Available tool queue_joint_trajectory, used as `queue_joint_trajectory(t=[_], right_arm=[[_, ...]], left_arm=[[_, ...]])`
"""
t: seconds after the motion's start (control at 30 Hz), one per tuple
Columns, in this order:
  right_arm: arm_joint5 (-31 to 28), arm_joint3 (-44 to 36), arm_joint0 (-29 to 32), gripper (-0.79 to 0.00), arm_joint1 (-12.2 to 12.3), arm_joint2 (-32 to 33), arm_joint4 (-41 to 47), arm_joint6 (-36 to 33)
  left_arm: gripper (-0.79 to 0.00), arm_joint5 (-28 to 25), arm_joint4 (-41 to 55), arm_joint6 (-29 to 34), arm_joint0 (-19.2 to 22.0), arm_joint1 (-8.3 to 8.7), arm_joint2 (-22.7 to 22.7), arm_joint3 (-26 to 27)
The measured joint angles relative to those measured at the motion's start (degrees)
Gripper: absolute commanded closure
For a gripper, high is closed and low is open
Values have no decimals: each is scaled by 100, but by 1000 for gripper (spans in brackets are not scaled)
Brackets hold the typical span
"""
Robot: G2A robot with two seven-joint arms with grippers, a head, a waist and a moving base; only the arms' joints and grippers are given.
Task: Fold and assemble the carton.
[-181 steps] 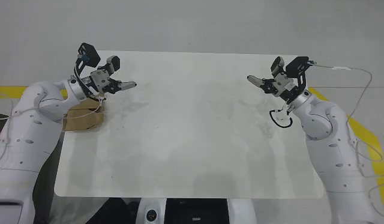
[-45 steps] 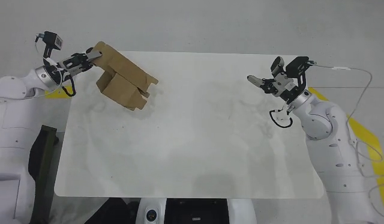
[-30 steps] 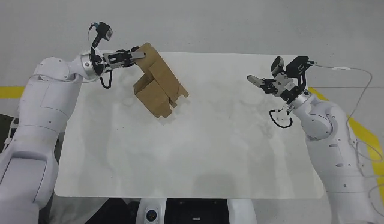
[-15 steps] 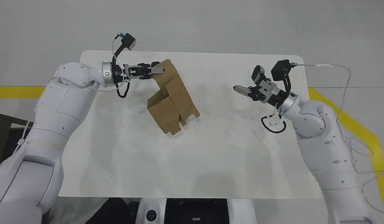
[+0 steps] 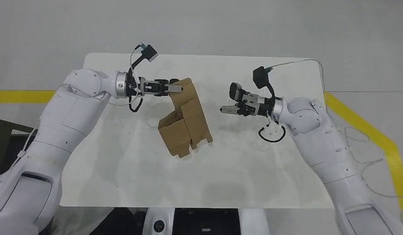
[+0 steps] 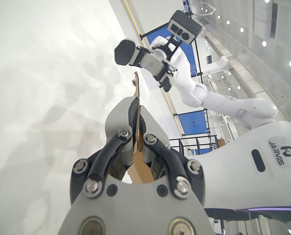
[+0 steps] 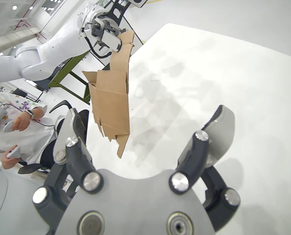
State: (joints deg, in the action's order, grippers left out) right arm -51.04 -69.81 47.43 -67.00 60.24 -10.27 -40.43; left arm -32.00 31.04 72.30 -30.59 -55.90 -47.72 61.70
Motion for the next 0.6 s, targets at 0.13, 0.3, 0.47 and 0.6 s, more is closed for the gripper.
queue_joint_trajectory(t=[0.13, 0.3, 0.47, 0.6], right_arm=[[-175, 192, -150, -785, -70, -338, 382, -206], [-393, 357, -346, -785, -157, -727, 843, -460], [-566, 426, -521, -785, -229, -1099, 1208, -723], [-621, 522, -672, -317, -268, -1394, 1352, -660]], left_arm=[[0, 9, 84, 9, -17, 38, 109, 152], [0, -16, 160, -16, 22, 61, 268, 267], [0, -45, 194, -46, 68, 87, 402, 302], [0, -60, 256, -60, 104, 107, 508, 307]])
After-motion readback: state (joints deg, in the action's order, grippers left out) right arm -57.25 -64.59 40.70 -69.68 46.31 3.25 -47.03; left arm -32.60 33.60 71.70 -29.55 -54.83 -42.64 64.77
